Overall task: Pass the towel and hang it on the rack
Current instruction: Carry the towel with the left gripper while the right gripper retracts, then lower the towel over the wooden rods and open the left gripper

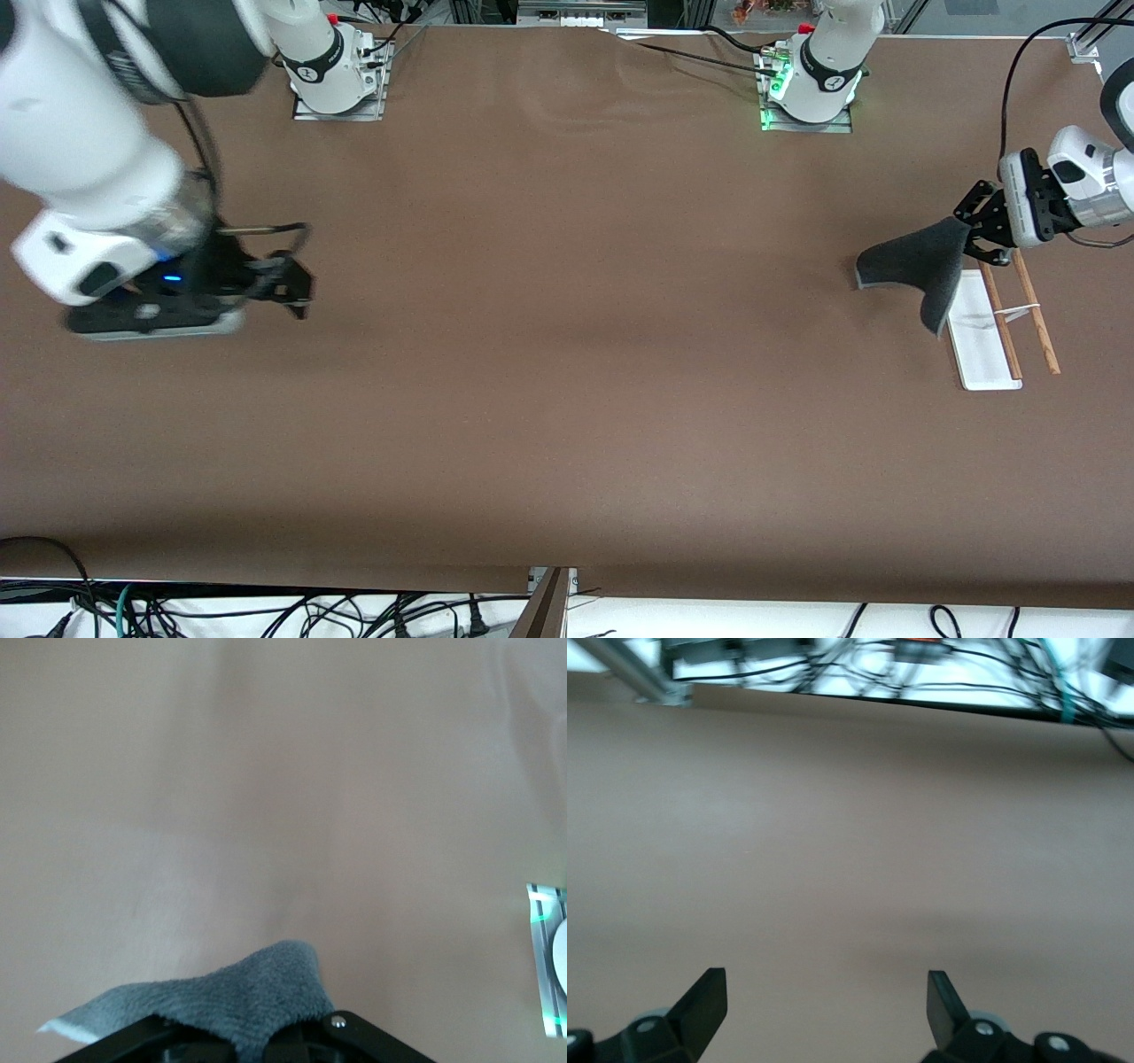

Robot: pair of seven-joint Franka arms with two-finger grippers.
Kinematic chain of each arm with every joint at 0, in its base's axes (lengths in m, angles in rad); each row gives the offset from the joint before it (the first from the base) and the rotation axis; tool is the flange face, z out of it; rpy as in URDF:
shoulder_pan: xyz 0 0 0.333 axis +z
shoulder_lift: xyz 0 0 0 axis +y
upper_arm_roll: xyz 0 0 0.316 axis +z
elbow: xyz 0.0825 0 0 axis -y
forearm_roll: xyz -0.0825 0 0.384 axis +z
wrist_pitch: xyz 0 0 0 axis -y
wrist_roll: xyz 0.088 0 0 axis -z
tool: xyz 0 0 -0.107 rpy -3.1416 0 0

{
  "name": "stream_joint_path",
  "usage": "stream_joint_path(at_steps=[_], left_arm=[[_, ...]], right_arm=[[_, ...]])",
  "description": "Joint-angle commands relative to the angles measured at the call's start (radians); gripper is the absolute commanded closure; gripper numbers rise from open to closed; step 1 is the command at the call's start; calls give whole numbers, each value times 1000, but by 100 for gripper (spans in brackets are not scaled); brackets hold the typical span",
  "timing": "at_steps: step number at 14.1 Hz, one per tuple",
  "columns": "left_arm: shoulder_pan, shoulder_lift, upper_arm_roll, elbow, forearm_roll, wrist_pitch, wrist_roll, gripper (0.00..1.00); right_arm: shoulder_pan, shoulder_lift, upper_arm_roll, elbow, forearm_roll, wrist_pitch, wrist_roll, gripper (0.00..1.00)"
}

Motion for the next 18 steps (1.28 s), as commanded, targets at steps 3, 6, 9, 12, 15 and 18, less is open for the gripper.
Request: stream_joint_path(at_steps=[3, 6, 9, 12, 15, 18], left_arm=[[-3, 145, 13, 218, 136, -20, -31, 100], [-3, 189, 44, 294, 222, -21, -32, 100], [-3, 234, 94, 300, 260, -15, -38, 100], [-1, 271, 125, 317, 265, -15, -51, 100], [6, 274, 147, 339, 288, -21, -40, 100], [40, 312, 150, 369, 317, -21, 6, 100]], right_arm=[[-156, -201, 37, -218, 0, -99, 6, 0], [-245, -238, 69, -272, -3, -123, -27, 0], [-292, -274, 95, -321, -8, -140, -63, 0], [-348, -298, 239, -349, -92, -159, -76, 0], [-352, -301, 248, -351, -89, -157, -89, 0], [-348, -290, 247, -342, -92, -159, -116, 0]])
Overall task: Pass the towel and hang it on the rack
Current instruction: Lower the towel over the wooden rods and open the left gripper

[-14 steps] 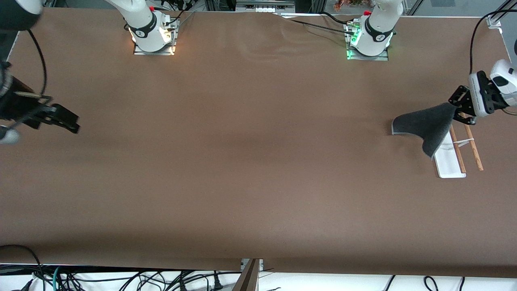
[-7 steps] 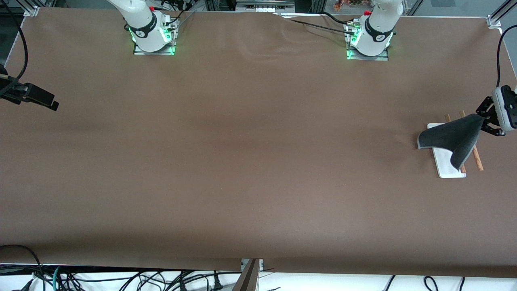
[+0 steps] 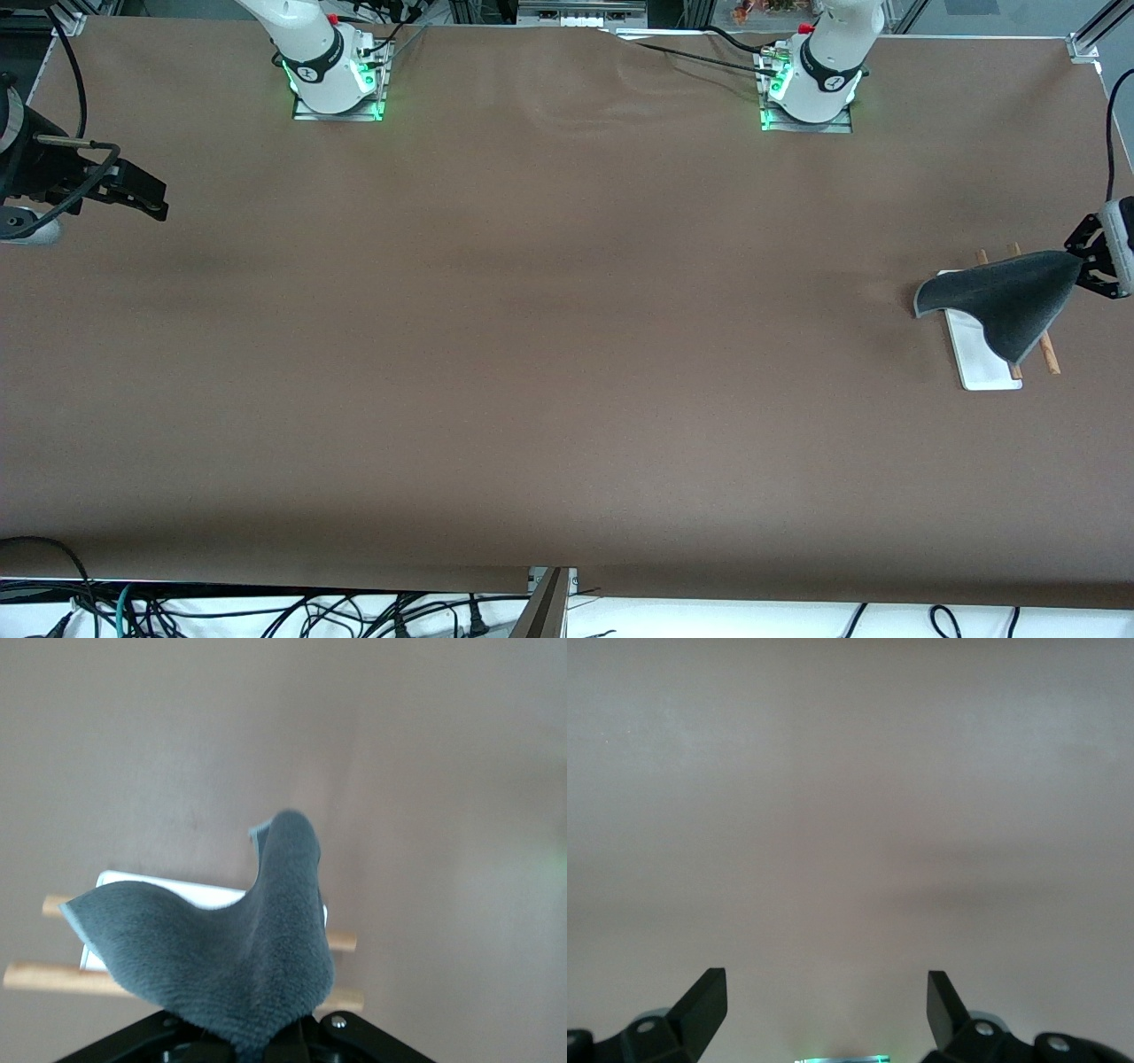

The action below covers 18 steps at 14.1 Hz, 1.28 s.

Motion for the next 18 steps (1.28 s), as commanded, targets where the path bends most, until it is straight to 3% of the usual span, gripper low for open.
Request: stream_joint_path(at_steps=[1, 7, 11, 15, 16, 18], left_arm=[[40, 60, -3, 49, 31, -21, 53, 100], [141, 218, -5, 202, 32, -24, 185, 100], [167, 275, -6, 213, 22, -14, 234, 100], [183, 301, -6, 213, 25, 65, 269, 62], [183, 309, -6, 213, 25, 78, 274, 2], [184, 326, -6, 232, 25, 83, 276, 0]], right_arm=[[-19, -15, 15, -19, -11, -1, -30, 0], [-20, 1, 13, -4, -7, -1, -30, 0], [-19, 4, 13, -4, -4, -1, -28, 0], [-20, 4, 12, -4, -2, -1, -28, 0], [-20, 4, 12, -4, -2, -1, -28, 0], [-20, 4, 12, -4, -2, -1, -28, 0]])
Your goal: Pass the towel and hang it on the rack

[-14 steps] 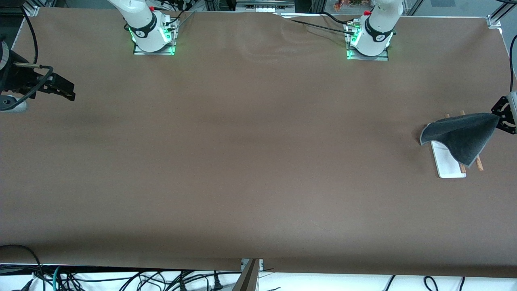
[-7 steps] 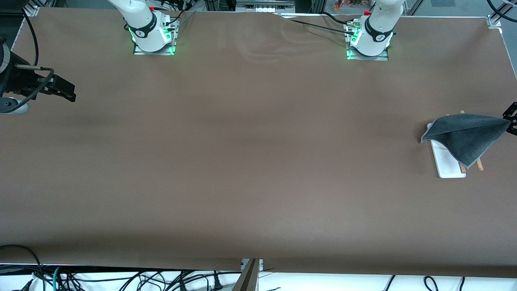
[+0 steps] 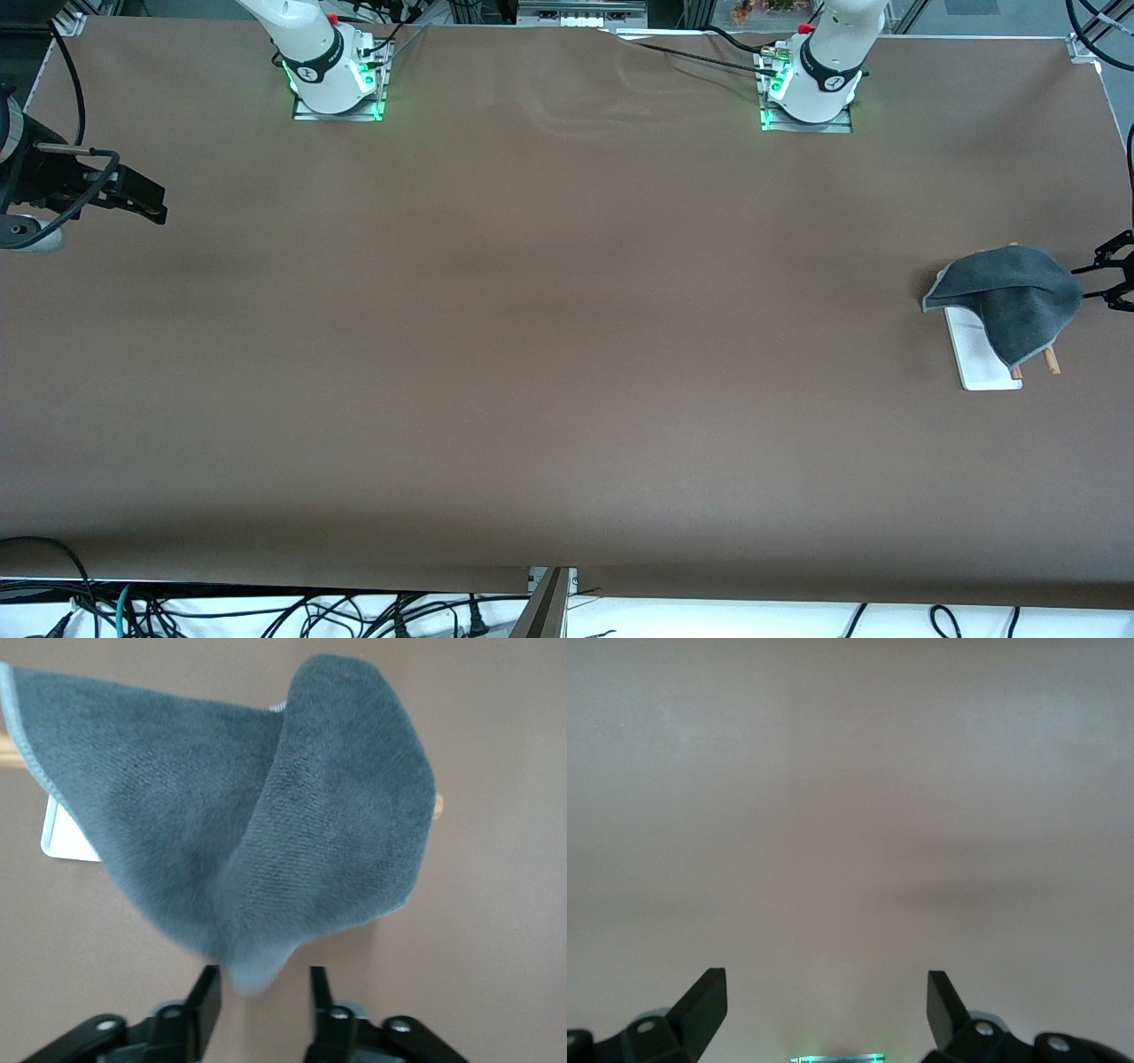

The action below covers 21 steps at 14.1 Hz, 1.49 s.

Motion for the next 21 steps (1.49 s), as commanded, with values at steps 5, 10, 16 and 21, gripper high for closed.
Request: stream_joint_path(at_steps=[5, 10, 16, 21], left_arm=[[-3, 8, -49, 78, 0, 71, 22, 0], [-75, -172, -63, 26, -1, 53, -185, 0], [-229, -486, -60, -185, 59, -50, -724, 0], [-370, -601, -61, -229, 115, -192, -1255, 0]], right_arm=[[-14, -6, 11, -2, 0, 0, -18, 0], [-14, -6, 10, -2, 0, 0, -18, 0], [-16, -5, 10, 0, 1, 1, -18, 0], [-16, -3, 11, 0, 3, 1, -21, 0]])
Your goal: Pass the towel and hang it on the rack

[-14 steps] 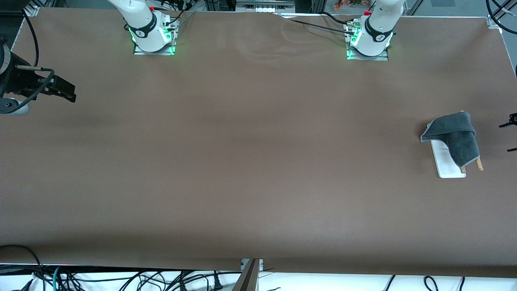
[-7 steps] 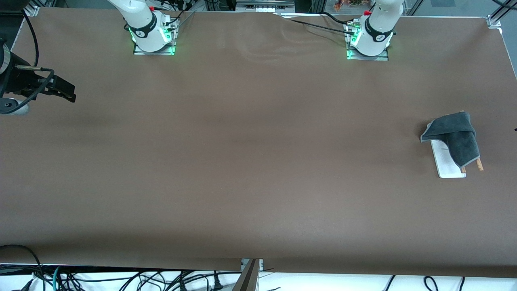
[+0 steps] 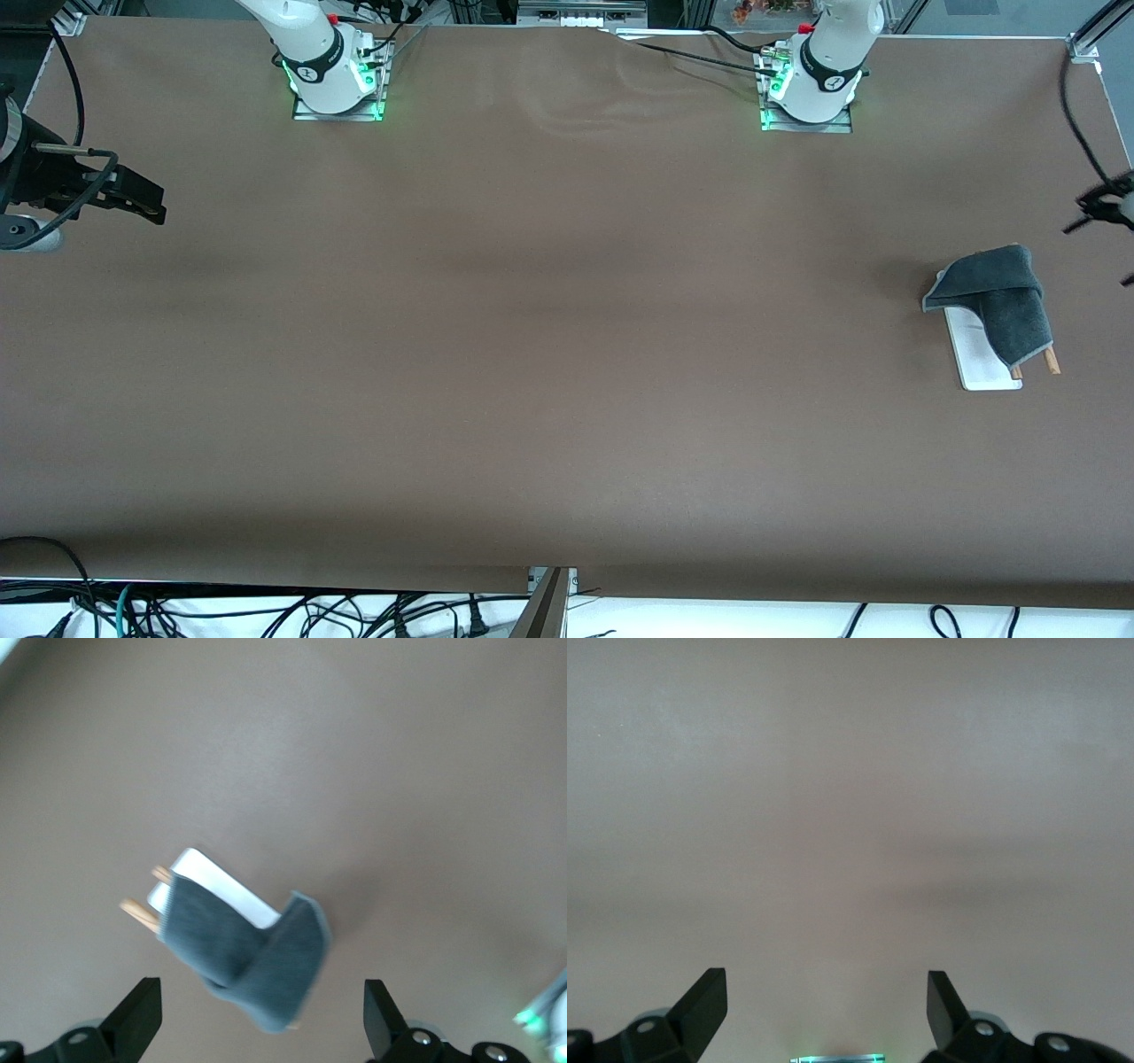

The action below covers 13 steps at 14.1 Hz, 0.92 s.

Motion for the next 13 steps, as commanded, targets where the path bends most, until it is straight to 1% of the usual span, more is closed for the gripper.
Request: stream_joint_path(at_steps=[1, 2, 6, 7, 9, 11, 13], left_arm=[[-54, -56, 11, -38, 31, -59, -266, 0], [-68, -68, 3, -40, 31, -84, -379, 0], [-82, -105, -119, -38, 22, -161, -797, 0], [-85, -111, -139, -35, 18, -184, -884, 0], [-100, -118, -161, -25, 5, -202, -1001, 0], [-108, -120, -172, -22, -56, -201, -1101, 0], [-108, -125, -175, -20, -79, -182, -1159, 0]], right_arm=[[-14, -4, 11, 0, 3, 1, -22, 0], [-14, -4, 11, 0, 3, 2, -30, 0], [-17, -4, 10, 0, 3, 1, -34, 0], [-17, -4, 10, 0, 4, 1, -34, 0], [-18, 1, -4, 0, 33, 1, -34, 0], [-18, 1, -45, -2, 50, 1, -44, 0], [-18, 1, -50, -2, 50, 1, -63, 0]])
